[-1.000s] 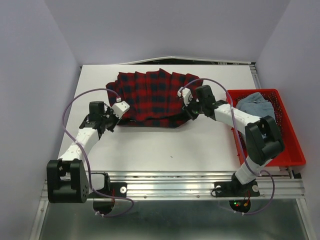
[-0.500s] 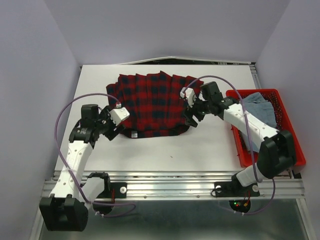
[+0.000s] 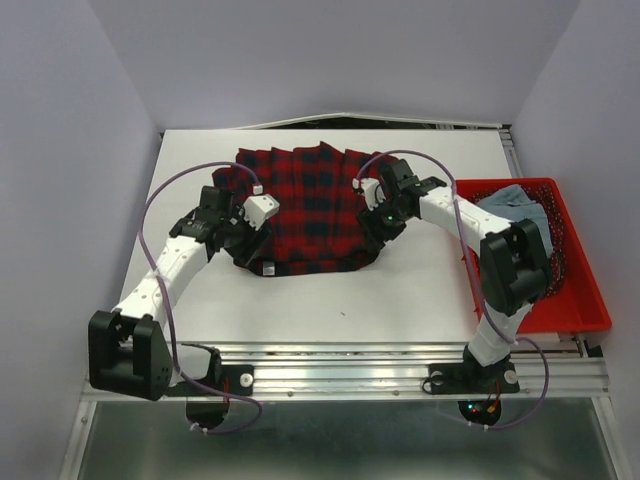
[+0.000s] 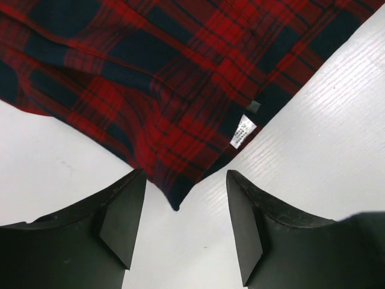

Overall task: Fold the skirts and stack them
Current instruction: Flatten the skirt out

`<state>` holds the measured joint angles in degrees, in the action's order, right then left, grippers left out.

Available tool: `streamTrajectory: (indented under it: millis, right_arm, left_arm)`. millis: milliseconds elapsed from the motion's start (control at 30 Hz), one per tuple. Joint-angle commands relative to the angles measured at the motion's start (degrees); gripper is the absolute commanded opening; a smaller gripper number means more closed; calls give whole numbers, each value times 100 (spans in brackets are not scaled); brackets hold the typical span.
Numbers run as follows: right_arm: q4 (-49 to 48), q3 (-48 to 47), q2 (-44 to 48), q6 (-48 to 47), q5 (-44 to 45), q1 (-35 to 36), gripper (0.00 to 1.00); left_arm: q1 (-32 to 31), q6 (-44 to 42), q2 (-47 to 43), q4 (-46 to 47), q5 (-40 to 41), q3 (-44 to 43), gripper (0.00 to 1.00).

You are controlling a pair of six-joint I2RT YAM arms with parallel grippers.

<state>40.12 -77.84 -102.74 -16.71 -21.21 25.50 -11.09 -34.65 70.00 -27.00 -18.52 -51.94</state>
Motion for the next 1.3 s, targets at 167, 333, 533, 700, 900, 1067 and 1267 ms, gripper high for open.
streamTrajectory:
  millis: [167,333,533,700,900,1067,1267]
  right_arm:
    - [119,340,-246,450,416,8,61]
    - [58,577,-563,186,723,8,43]
    - [-119,823,-458,72,926,8,1]
    - [-74,999,-63,10,584,60,1]
    - [-92,955,-36,-52,652,61,1]
    - [-881,964,122,-418,2048,61,1]
    - [-1611,-317,-991,-877,3228,-492,1]
  left_arm:
    - [-341,1180,804,301,534,-422,66]
    - [-359,943,1007,283,806,-308,46]
    - [-359,663,648,48,1114,-79,0]
    - [-359,-346,-73,-445,904,324,0]
    - [-219,-280,-601,-333,1044,387,32]
    - [536,518,160,55,616,-306,43]
    - [1241,1233,1164,432,-37,-1563,43]
